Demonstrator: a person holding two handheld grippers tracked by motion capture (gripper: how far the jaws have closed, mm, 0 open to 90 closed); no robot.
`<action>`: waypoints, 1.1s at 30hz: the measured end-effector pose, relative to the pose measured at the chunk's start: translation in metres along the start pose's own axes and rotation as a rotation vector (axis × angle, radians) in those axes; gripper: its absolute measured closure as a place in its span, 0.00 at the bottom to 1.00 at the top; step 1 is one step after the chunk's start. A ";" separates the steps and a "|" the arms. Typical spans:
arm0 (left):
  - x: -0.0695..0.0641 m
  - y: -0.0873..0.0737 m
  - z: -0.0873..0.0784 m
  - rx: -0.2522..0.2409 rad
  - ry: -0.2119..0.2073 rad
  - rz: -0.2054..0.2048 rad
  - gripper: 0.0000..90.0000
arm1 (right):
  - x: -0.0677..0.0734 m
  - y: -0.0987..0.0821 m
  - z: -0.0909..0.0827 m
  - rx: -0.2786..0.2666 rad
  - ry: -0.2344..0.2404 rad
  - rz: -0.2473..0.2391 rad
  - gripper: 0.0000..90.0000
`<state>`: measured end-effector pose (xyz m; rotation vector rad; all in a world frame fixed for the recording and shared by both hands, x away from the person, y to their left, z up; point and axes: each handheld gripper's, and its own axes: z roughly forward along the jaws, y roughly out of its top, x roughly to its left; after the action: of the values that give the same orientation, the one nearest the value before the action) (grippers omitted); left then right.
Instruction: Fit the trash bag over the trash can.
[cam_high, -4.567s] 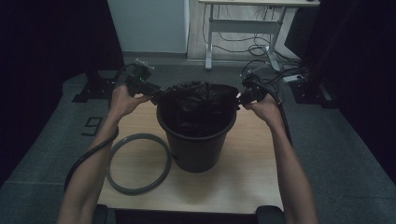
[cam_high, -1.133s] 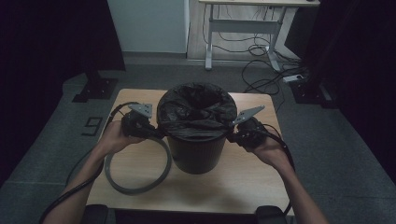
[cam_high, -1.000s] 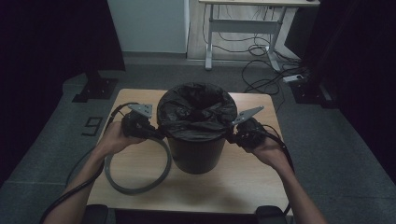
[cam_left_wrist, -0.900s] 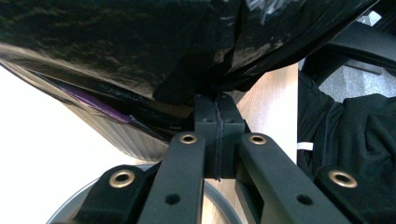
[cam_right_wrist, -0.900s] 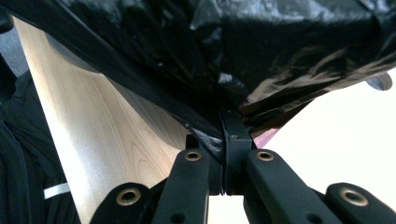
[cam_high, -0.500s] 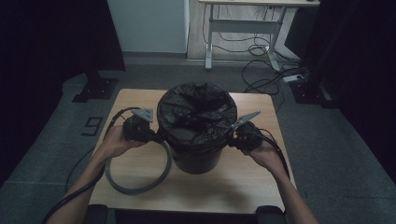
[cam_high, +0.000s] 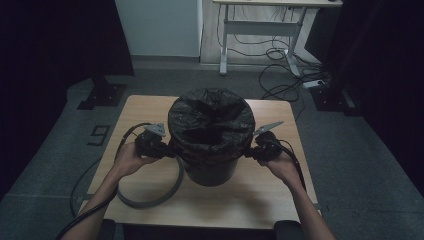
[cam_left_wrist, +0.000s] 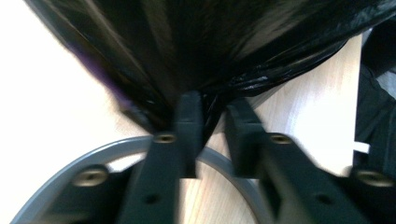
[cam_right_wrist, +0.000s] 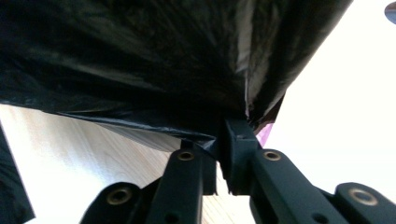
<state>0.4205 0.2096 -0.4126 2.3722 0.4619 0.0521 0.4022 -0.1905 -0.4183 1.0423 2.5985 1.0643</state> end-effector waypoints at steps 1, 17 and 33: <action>-0.001 -0.001 -0.001 -0.010 0.008 -0.002 0.72 | 0.000 0.000 -0.003 -0.011 0.006 0.001 0.89; -0.024 -0.015 -0.056 -0.184 0.097 0.000 0.24 | 0.018 0.001 -0.040 -0.100 0.062 -0.088 0.34; -0.020 -0.083 -0.030 -0.181 0.204 -0.144 0.15 | 0.019 0.012 -0.070 -0.097 0.050 -0.079 0.27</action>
<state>0.3708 0.2787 -0.4427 2.1599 0.6945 0.2612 0.3680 -0.2115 -0.3562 0.8950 2.5740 1.1978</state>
